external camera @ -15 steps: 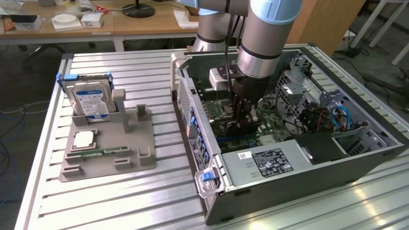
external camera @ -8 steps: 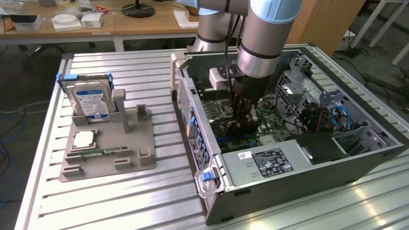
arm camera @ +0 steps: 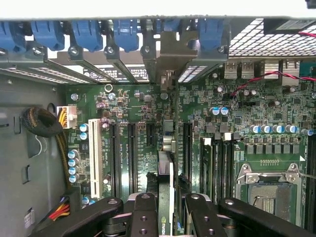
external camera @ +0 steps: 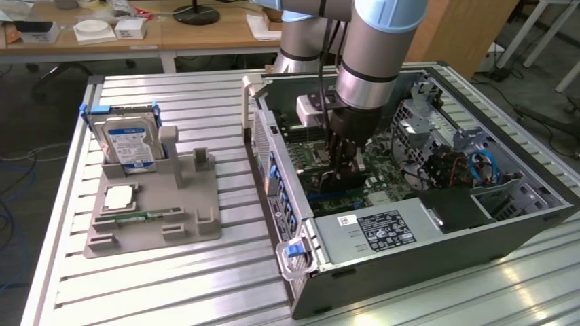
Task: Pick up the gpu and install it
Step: 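Insert the gpu into the slot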
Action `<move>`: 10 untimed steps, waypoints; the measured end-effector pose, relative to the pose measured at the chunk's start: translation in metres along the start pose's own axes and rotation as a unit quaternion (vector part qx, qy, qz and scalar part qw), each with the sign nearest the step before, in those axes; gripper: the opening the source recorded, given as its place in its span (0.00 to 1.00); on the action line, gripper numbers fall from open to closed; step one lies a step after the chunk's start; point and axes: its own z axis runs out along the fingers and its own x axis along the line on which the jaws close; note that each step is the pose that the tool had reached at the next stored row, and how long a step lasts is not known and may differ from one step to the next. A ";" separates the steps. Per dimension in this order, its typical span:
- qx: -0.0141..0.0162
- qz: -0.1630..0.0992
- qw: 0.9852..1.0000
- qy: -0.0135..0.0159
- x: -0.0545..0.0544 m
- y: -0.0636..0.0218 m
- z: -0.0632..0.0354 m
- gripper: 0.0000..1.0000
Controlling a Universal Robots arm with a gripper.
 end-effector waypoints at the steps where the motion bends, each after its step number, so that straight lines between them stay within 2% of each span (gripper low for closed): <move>1: 0.000 0.000 1.000 0.000 0.000 0.0000 0.0000 0.27; 10: 0.000 -0.001 1.000 0.000 0.000 0.0001 0.0016 0.27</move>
